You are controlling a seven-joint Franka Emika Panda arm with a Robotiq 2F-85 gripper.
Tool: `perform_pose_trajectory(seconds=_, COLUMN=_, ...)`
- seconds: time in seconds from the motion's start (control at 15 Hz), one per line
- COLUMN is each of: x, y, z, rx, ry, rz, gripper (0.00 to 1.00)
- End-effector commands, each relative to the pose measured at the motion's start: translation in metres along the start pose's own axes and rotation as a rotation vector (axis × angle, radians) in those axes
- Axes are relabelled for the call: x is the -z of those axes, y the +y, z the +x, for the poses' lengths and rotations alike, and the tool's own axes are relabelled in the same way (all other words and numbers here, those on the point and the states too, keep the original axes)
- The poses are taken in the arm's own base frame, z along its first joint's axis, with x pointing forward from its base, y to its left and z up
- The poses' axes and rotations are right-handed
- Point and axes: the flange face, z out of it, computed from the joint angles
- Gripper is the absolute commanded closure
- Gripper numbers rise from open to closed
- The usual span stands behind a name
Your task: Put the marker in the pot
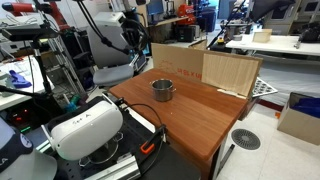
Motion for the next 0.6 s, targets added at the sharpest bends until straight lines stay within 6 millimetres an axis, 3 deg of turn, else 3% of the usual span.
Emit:
perform_pose_trajectory(seconds=0.0, x=0.028, y=0.024, z=0.003, rx=-0.065, ry=0.114, rz=0.019, gripper=0.95)
perform_pose_trajectory(seconds=0.2, x=0.037, y=0.046, z=0.014, rx=-0.127, ry=0.162, rz=0.018, gripper=0.95)
perform_pose_trajectory(seconds=0.53, x=0.02, y=0.069, z=0.018, rx=-0.17, ry=0.163, rz=0.007, gripper=0.95)
